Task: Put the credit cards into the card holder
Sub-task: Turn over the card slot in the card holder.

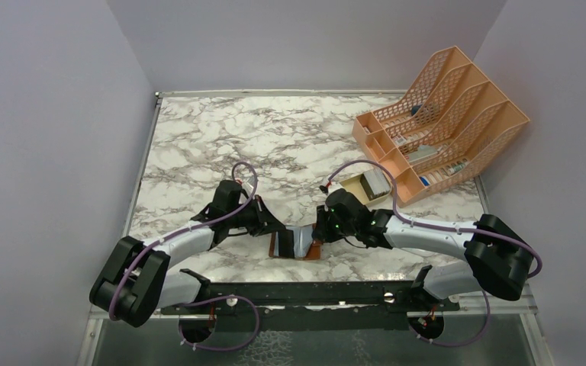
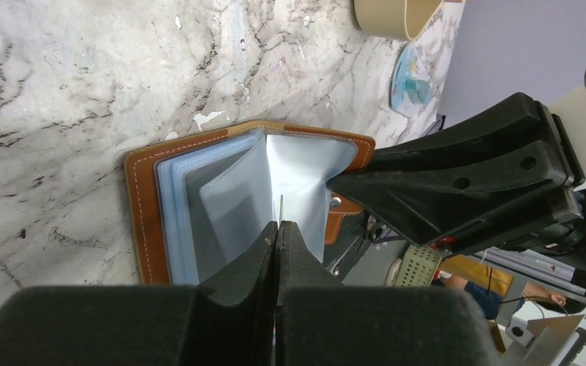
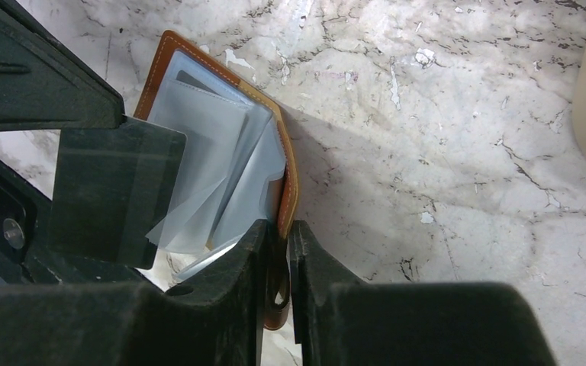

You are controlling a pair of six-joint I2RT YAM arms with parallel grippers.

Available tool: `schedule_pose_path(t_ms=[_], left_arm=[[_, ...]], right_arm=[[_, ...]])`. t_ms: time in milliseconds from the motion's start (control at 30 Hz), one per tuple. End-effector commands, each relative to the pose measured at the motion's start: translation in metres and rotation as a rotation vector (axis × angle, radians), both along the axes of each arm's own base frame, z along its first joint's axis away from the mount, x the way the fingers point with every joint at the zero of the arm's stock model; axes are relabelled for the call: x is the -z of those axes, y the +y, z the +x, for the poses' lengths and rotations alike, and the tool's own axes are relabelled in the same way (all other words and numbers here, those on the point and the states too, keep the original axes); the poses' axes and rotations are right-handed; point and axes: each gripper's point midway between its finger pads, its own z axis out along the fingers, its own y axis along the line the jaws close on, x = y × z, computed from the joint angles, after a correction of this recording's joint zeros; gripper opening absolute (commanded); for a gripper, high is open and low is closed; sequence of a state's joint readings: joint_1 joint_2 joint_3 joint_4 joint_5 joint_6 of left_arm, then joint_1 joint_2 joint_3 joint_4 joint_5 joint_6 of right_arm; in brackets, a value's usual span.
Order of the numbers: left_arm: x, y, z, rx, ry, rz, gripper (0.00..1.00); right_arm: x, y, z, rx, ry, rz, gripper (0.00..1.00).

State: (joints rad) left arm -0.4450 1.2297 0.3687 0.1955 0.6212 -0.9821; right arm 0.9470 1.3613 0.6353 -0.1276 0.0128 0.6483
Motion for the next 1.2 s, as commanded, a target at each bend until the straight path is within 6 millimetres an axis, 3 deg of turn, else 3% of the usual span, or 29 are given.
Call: schedule_pose_path(t_ms=[0, 167, 367, 500, 667, 1000, 1167], left_arm=[[-0.009, -0.004, 0.001, 0.013, -0.031, -0.045, 0.0], [-0.012, -0.006, 0.005, 0.005, -0.044, -0.048, 0.0], [-0.018, -0.01, 0.011, 0.007, -0.066, -0.048, 0.0], [-0.012, -0.014, 0.013, 0.01, -0.066, -0.026, 0.0], [-0.008, -0.02, 0.012, 0.02, -0.063, -0.014, 0.0], [-0.014, -0.028, 0.018, 0.02, -0.084, -0.011, 0.0], [-0.013, -0.03, 0.02, 0.022, -0.084, -0.005, 0.0]], right_arm=[[-0.008, 0.004, 0.004, -0.013, -0.019, 0.006, 0.21], [-0.032, 0.006, 0.006, -0.014, -0.043, 0.031, 0.37], [-0.07, 0.003, 0.007, -0.025, -0.086, 0.052, 0.43], [-0.081, 0.011, -0.001, -0.055, -0.065, 0.114, 0.43], [-0.085, 0.024, -0.012, -0.111, -0.104, 0.178, 0.48], [-0.081, 0.03, -0.021, -0.082, -0.264, 0.039, 0.67], [-0.059, 0.033, -0.032, -0.116, -0.35, -0.028, 0.73]])
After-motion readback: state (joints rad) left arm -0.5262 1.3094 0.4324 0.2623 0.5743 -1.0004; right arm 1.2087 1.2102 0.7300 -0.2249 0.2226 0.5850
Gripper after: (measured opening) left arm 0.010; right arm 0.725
